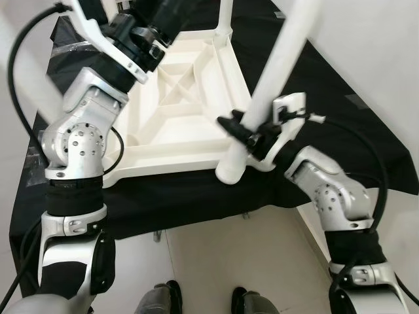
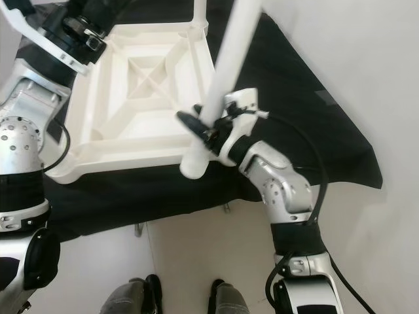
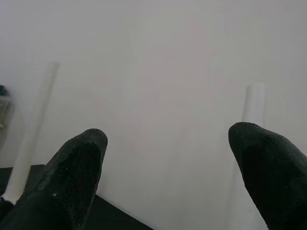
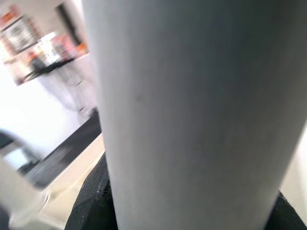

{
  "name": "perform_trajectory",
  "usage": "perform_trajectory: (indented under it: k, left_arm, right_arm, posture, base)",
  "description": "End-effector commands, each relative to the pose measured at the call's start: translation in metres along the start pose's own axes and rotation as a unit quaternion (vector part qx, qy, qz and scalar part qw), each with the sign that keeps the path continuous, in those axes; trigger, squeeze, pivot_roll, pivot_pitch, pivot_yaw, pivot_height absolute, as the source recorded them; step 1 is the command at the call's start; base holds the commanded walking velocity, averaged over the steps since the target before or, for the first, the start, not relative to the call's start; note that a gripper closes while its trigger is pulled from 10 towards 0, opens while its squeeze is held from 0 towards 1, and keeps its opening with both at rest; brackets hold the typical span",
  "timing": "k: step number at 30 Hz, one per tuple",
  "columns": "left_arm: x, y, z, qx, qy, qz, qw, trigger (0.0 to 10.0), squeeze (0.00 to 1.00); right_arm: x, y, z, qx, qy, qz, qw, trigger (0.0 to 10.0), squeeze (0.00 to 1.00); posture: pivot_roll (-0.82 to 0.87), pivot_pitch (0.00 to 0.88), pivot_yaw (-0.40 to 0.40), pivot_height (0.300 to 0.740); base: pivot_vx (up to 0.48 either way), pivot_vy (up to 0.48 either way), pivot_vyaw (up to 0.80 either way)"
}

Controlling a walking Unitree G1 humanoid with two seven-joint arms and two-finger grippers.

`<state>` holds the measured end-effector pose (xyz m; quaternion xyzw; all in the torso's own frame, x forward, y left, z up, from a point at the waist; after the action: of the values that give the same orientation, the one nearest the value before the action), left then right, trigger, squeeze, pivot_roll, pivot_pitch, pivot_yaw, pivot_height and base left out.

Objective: Building children table

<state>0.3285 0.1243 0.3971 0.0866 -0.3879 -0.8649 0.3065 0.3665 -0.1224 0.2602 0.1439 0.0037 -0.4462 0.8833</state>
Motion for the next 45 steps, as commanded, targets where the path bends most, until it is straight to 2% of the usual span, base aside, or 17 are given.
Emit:
perform_trajectory:
  k: [1, 5, 8, 9, 10, 11, 12, 13, 14, 18, 19, 26, 34, 36, 37, 40, 45]
  left_arm:
    - [0.007, 0.002, 0.003, 0.009, 0.005, -0.012, 1.0, 10.0, 1.0]
    - [0.012, 0.0, -0.011, -0.01, -0.009, -0.02, 1.0, 10.0, 1.0]
    - [0.024, -0.002, -0.026, -0.036, -0.025, -0.044, 0.998, 10.0, 1.0]
    - [0.037, -0.005, -0.036, -0.058, -0.039, -0.074, 0.995, 10.0, 1.0]
    - [0.037, -0.005, -0.036, -0.058, -0.039, -0.074, 0.995, 10.0, 1.0]
    - [0.045, -0.008, -0.042, -0.073, -0.048, -0.097, 0.991, 10.0, 0.78]
    - [0.052, -0.012, -0.047, -0.087, -0.056, -0.118, 0.988, 10.0, 0.22]
    - [0.052, -0.012, -0.047, -0.087, -0.056, -0.118, 0.988, 10.0, 0.22]
    - [0.058, -0.017, -0.053, -0.102, -0.06, -0.136, 0.984, 10.0, 0.0]
    - [0.071, -0.032, -0.069, -0.139, -0.057, -0.173, 0.973, 10.0, 0.0]
    - [0.075, -0.039, -0.075, -0.155, -0.05, -0.186, 0.969, 10.0, 0.0]
    - [0.075, -0.054, -0.089, -0.191, -0.028, -0.177, 0.965, 10.0, 0.0]
    - [0.068, -0.083, -0.122, -0.234, 0.001, -0.091, 0.968, 10.0, 0.0]
    - [0.062, -0.09, -0.131, -0.242, 0.002, -0.042, 0.969, 10.0, 0.0]
    - [0.062, -0.09, -0.131, -0.242, 0.002, -0.042, 0.969, 10.0, 0.0]
    - [0.053, -0.099, -0.139, -0.242, -0.014, 0.039, 0.969, 10.0, 0.0]
    - [0.051, -0.104, -0.141, -0.244, -0.002, 0.067, 0.968, 10.0, 0.0]
  right_arm:
    - [0.009, -0.001, 0.014, 0.041, -0.003, -0.027, 0.999, 0.0, 0.0]
    - [0.013, -0.002, 0.018, 0.052, 0.006, -0.041, 0.998, 0.0, 0.0]
    - [0.015, -0.003, 0.019, 0.057, 0.012, -0.047, 0.997, 0.0, 0.0]
    - [0.016, -0.003, 0.019, 0.061, 0.017, -0.048, 0.997, 0.0, 0.0]
    - [0.016, -0.003, 0.019, 0.061, 0.017, -0.048, 0.997, 0.0, 0.0]
    - [0.015, -0.002, 0.019, 0.064, 0.019, -0.048, 0.997, 0.0, 0.0]
    - [0.015, -0.002, 0.02, 0.069, 0.022, -0.049, 0.996, 0.0, 0.0]
    - [0.015, -0.002, 0.02, 0.069, 0.022, -0.049, 0.996, 0.0, 0.0]
    - [0.015, -0.002, 0.021, 0.072, 0.023, -0.05, 0.996, 0.0, 0.0]
    - [0.016, -0.001, 0.023, 0.079, 0.023, -0.053, 0.995, 0.0, 0.0]
    - [0.017, -0.002, 0.024, 0.082, 0.022, -0.055, 0.995, 10.0, 0.0]
    - [0.02, -0.002, 0.028, 0.095, 0.017, -0.064, 0.993, 10.0, 0.0]
    - [0.026, -0.004, 0.036, 0.121, -0.013, -0.098, 0.988, 10.0, 0.0]
    - [0.026, -0.003, 0.033, 0.116, -0.022, -0.104, 0.987, 10.0, 0.0]
    - [0.026, -0.003, 0.033, 0.116, -0.022, -0.104, 0.987, 10.0, 0.0]
    - [0.026, -0.003, 0.03, 0.113, -0.031, -0.108, 0.987, 10.0, 0.0]
    - [0.029, -0.007, 0.029, 0.108, -0.046, -0.116, 0.986, 10.0, 0.0]
  posture:
    - [-0.02, 0.205, -0.034, 0.74]
    - [-0.02, 0.206, -0.031, 0.74]
    - [-0.02, 0.208, -0.03, 0.74]
    - [-0.02, 0.208, -0.03, 0.74]
    - [-0.02, 0.208, -0.03, 0.74]
    - [-0.02, 0.21, -0.029, 0.74]
    - [-0.02, 0.21, -0.029, 0.74]
    - [-0.02, 0.21, -0.029, 0.74]
    - [-0.02, 0.21, -0.029, 0.74]
    - [-0.02, 0.211, -0.029, 0.74]
    - [-0.02, 0.212, -0.029, 0.74]
    - [-0.02, 0.211, -0.034, 0.74]
    - [-0.02, 0.219, -0.031, 0.74]
    - [-0.02, 0.221, -0.031, 0.74]
    - [-0.02, 0.221, -0.031, 0.74]
    - [-0.02, 0.221, -0.03, 0.74]
    - [-0.02, 0.218, -0.031, 0.74]
  base:
    - [0.0, 0.0, 0.0]
    - [0.0, 0.0, 0.0]
    - [0.0, 0.0, 0.0]
    - [0.0, 0.0, 0.0]
    - [0.0, 0.0, 0.0]
    - [0.0, 0.0, 0.0]
    - [0.0, 0.0, 0.0]
    - [0.0, 0.0, 0.0]
    - [0.0, 0.0, 0.0]
    - [0.0, 0.0, 0.0]
    - [0.0, 0.0, 0.0]
    - [0.0, 0.0, 0.0]
    - [0.0, 0.0, 0.0]
    - [0.0, 0.0, 0.0]
    - [0.0, 0.0, 0.0]
    - [0.0, 0.0, 0.0]
    - [0.0, 0.0, 0.0]
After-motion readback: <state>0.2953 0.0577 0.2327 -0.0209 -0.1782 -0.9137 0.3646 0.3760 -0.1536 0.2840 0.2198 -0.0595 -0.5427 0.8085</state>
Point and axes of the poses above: a point about 5 cm out from each wrist's last joint towards the gripper, its own y axis pointing out of the wrist towards the gripper, its own z axis along the axis of the wrist's last joint, x = y × z, the point moved 3 cm from there along y, pointing out of the wrist towards the gripper, and after that the axes turned 3 degrees about -y, right-handed, at the moved point
